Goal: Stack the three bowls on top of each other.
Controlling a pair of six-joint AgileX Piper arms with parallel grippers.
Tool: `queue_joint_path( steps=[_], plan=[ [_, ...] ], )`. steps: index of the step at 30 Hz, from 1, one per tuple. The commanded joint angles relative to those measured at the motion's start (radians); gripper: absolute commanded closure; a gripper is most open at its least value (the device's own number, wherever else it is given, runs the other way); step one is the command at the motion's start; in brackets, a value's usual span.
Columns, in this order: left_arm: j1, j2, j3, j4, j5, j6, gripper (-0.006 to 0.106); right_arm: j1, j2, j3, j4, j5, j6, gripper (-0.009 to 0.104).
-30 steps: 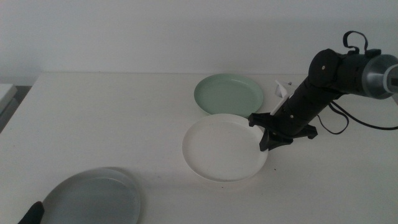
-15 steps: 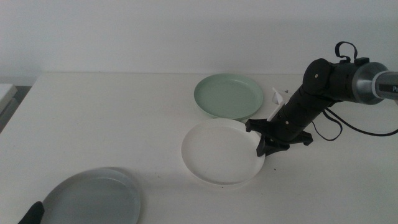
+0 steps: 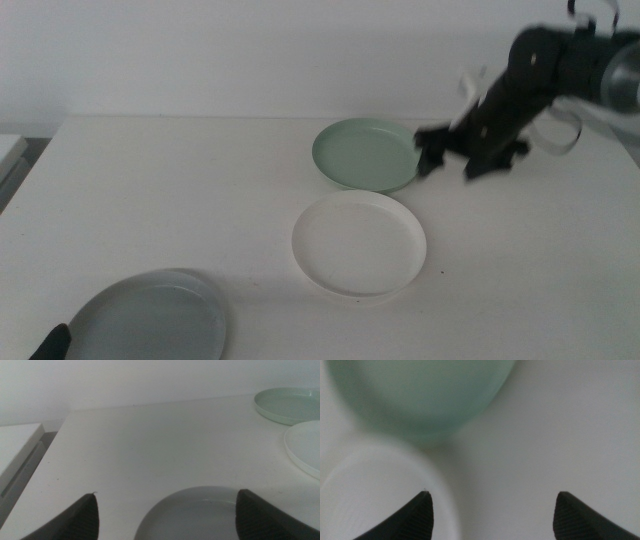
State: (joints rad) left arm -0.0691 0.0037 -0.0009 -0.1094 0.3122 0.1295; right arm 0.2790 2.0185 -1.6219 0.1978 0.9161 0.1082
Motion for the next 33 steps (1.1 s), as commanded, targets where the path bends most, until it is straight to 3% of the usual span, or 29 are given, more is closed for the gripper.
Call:
queue_joint_path(
  steps=[1, 5, 16, 24, 33],
  plan=[
    [0.0, -0.004, 0.001, 0.003, -0.013, -0.004, 0.007, -0.009, 0.018, -0.1, -0.172, 0.009, 0.099, 0.035],
    [0.0, -0.004, 0.001, 0.003, -0.013, -0.004, 0.007, -0.009, 0.149, -0.303, -0.263, 0.068, 0.123, 0.035],
    [0.0, -0.004, 0.001, 0.003, -0.013, -0.004, 0.007, -0.009, 0.509, -0.804, -0.255, 0.188, 0.127, 0.035],
    [0.0, -0.004, 0.001, 0.003, -0.013, -0.004, 0.007, -0.009, 0.592, -0.829, -0.206, 0.184, 0.127, 0.042],
    [0.0, -0.004, 0.001, 0.003, -0.013, -0.004, 0.007, -0.009, 0.612, -0.829, -0.198, 0.18, 0.127, 0.062]
  ],
)
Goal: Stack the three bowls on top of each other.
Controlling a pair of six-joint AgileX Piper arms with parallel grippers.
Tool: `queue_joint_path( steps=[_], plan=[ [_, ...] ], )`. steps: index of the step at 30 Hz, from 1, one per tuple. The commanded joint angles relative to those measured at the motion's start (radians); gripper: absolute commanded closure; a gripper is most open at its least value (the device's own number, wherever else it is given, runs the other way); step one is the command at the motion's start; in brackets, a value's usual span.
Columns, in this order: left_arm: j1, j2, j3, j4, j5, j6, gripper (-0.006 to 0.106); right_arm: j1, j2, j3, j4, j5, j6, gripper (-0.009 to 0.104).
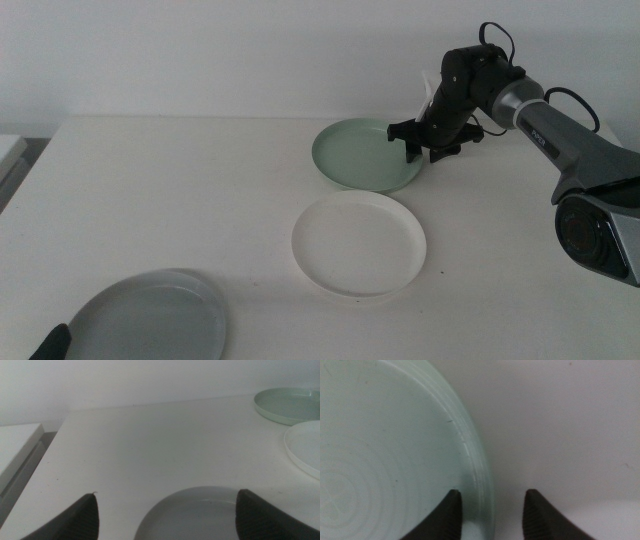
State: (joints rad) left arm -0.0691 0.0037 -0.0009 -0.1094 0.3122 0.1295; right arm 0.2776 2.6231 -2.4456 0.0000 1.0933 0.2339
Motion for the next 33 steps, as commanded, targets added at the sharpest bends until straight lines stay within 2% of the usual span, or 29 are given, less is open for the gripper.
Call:
queue_joint_path(
  steps=[1, 16, 23, 29, 33],
  plan=[
    [0.0, -0.004, 0.001, 0.003, -0.013, -0.004, 0.007, -0.008, 0.008, -0.006, 0.0, -0.003, 0.002, 0.065],
    [0.0, -0.004, 0.001, 0.003, -0.013, -0.004, 0.007, -0.008, 0.0, -0.008, 0.025, -0.105, 0.002, 0.098],
    [0.0, -0.004, 0.001, 0.003, -0.013, -0.004, 0.007, -0.008, -0.087, -0.008, 0.055, -0.115, -0.003, 0.098],
    [0.0, -0.004, 0.001, 0.003, -0.013, -0.004, 0.007, 0.001, -0.163, -0.005, 0.089, 0.015, -0.051, 0.098],
    [0.0, -0.004, 0.001, 0.003, -0.013, -0.004, 0.007, 0.037, -0.248, 0.055, 0.076, 0.048, -0.08, 0.098]
  ],
)
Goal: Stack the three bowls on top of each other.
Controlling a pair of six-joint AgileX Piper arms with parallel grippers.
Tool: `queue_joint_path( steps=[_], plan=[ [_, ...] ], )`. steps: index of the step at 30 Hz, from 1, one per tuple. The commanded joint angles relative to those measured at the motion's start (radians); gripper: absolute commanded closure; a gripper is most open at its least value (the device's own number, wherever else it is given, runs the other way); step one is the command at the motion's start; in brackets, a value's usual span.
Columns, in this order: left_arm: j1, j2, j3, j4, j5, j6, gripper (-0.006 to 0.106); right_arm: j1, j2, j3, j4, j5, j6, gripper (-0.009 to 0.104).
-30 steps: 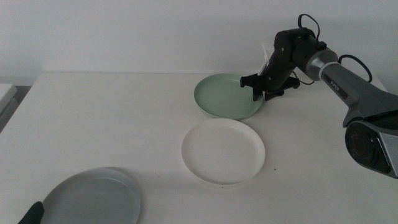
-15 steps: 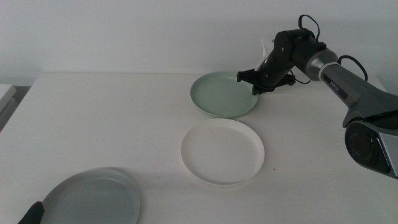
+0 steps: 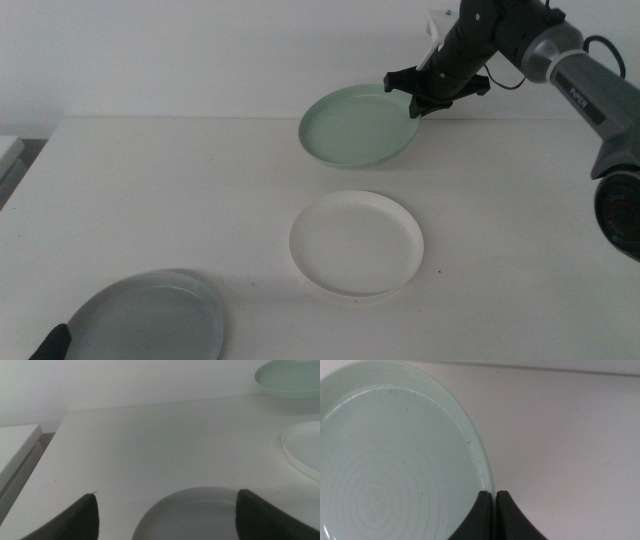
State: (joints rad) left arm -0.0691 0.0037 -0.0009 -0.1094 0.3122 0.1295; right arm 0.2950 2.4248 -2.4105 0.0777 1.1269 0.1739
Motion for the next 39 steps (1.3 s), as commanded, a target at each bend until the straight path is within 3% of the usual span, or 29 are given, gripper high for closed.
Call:
queue_joint_path(
  steps=[1, 9, 14, 17, 32, 35, 37, 39],
  plan=[
    [0.0, -0.004, 0.001, 0.003, -0.013, -0.004, 0.007, 0.031, -0.085, 0.047, -0.007, 0.003, -0.02, 0.098],
    [0.0, -0.004, 0.001, 0.003, -0.013, -0.004, 0.007, 0.085, -0.436, 0.516, -0.013, -0.219, -0.018, 0.098],
    [0.0, -0.004, 0.001, 0.003, -0.013, -0.004, 0.007, 0.114, -0.64, 0.943, 0.044, -0.502, -0.013, 0.098],
    [0.0, -0.004, 0.001, 0.003, -0.013, -0.004, 0.007, 0.114, -0.674, 1.085, 0.065, -0.596, -0.002, 0.098],
    [0.0, -0.004, 0.001, 0.003, -0.013, -0.004, 0.007, 0.114, -0.588, 1.231, 0.086, -0.688, -0.002, 0.096],
    [0.0, -0.004, 0.001, 0.003, -0.013, -0.004, 0.007, 0.114, -0.576, 1.231, 0.086, -0.693, -0.002, 0.086],
    [0.0, -0.004, 0.001, 0.003, -0.013, -0.004, 0.007, 0.114, -0.572, 1.231, 0.086, -0.696, -0.002, 0.073],
    [0.0, -0.004, 0.001, 0.003, -0.013, -0.004, 0.007, 0.114, -0.575, 1.231, 0.09, -0.703, -0.002, 0.052]
  ],
)
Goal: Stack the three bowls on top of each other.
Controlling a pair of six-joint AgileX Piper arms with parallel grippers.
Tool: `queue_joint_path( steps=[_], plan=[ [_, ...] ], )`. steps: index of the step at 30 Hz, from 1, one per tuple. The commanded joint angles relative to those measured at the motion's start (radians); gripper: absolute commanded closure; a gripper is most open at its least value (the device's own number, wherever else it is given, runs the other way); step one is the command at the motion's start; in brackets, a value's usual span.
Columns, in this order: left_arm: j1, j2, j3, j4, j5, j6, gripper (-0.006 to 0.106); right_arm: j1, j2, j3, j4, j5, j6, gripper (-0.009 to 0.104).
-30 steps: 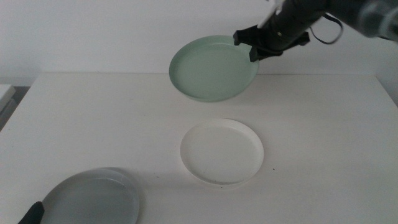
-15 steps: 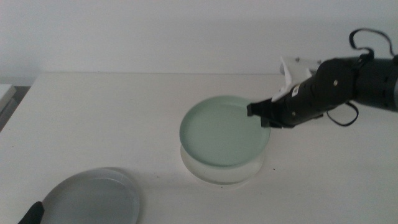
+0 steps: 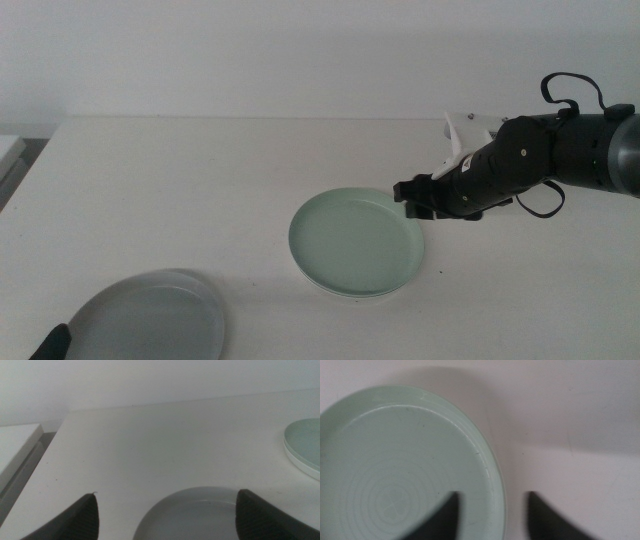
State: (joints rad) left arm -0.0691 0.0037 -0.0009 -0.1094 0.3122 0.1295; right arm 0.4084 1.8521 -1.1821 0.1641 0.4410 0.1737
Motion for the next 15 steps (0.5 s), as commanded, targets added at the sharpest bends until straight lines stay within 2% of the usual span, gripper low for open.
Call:
queue_joint_path(
  steps=[1, 3, 5, 11, 15],
  plan=[
    [0.0, -0.004, 0.001, 0.003, -0.013, -0.004, 0.007, 0.0, -0.007, -0.001, 0.006, -0.014, -0.002, 0.043],
    [0.0, -0.004, 0.001, 0.003, -0.013, -0.004, 0.007, 0.0, -0.036, -0.019, 0.004, 0.033, -0.023, 0.02],
    [0.0, -0.004, 0.001, 0.003, -0.013, -0.004, 0.007, 0.0, -0.087, -0.037, 0.004, 0.094, -0.098, 0.002],
    [0.0, -0.004, 0.001, 0.003, -0.013, -0.004, 0.007, 0.0, -0.408, -0.018, -0.001, 0.28, -0.286, 0.002],
    [0.0, -0.004, 0.001, 0.003, -0.013, -0.004, 0.007, 0.0, -0.689, 0.085, 0.015, 0.297, -0.317, 0.002]
  ],
)
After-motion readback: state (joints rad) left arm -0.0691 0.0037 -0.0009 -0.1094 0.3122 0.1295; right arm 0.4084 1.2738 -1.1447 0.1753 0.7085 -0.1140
